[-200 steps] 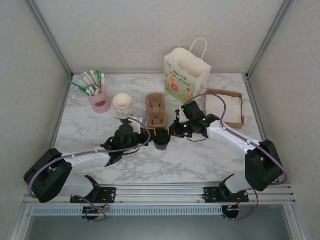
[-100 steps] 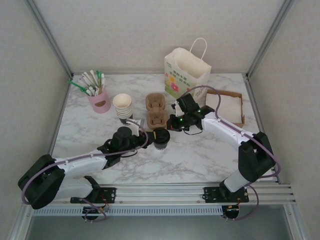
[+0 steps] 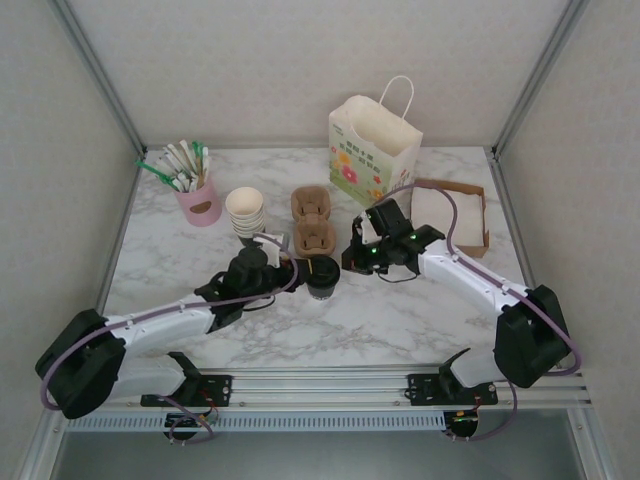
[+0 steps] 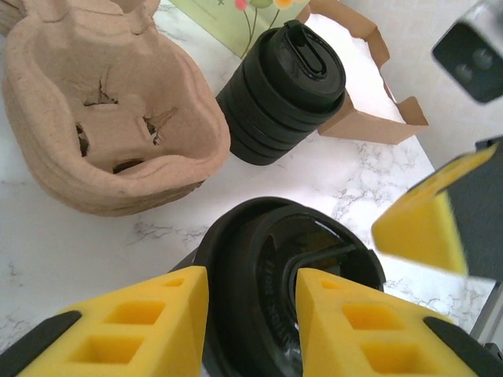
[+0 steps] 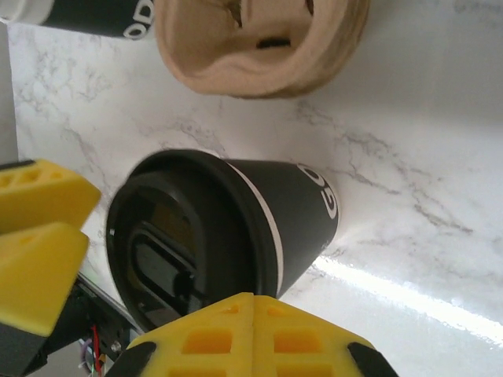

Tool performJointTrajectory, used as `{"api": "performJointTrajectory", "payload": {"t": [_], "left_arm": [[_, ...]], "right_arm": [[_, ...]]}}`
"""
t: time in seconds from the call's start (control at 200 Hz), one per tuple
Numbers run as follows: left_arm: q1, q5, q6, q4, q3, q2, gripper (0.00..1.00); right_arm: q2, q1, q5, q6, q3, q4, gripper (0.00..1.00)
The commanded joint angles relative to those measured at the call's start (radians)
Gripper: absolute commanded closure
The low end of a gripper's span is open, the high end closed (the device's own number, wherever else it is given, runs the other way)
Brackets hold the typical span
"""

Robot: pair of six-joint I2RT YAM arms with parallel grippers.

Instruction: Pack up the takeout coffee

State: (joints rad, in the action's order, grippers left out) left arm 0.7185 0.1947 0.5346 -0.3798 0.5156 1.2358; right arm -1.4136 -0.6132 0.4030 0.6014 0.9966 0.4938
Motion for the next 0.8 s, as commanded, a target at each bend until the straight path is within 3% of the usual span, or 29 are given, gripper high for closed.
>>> {"api": "performJointTrajectory", "payload": {"t": [0.0, 0.796], "left_arm": [[-0.004, 0.044, -0.025, 0.03, 0.047, 0.039, 0.66], [-0.006, 0.046, -0.015, 0.03, 0.039, 0.067, 0.69]], "right_arm": [[0.028, -0.001, 0.059, 0.042, -0.039, -0.051, 1.0], [0.048, -0.013, 0.082, 0.073, -0.052, -0.078, 1.0]]}}
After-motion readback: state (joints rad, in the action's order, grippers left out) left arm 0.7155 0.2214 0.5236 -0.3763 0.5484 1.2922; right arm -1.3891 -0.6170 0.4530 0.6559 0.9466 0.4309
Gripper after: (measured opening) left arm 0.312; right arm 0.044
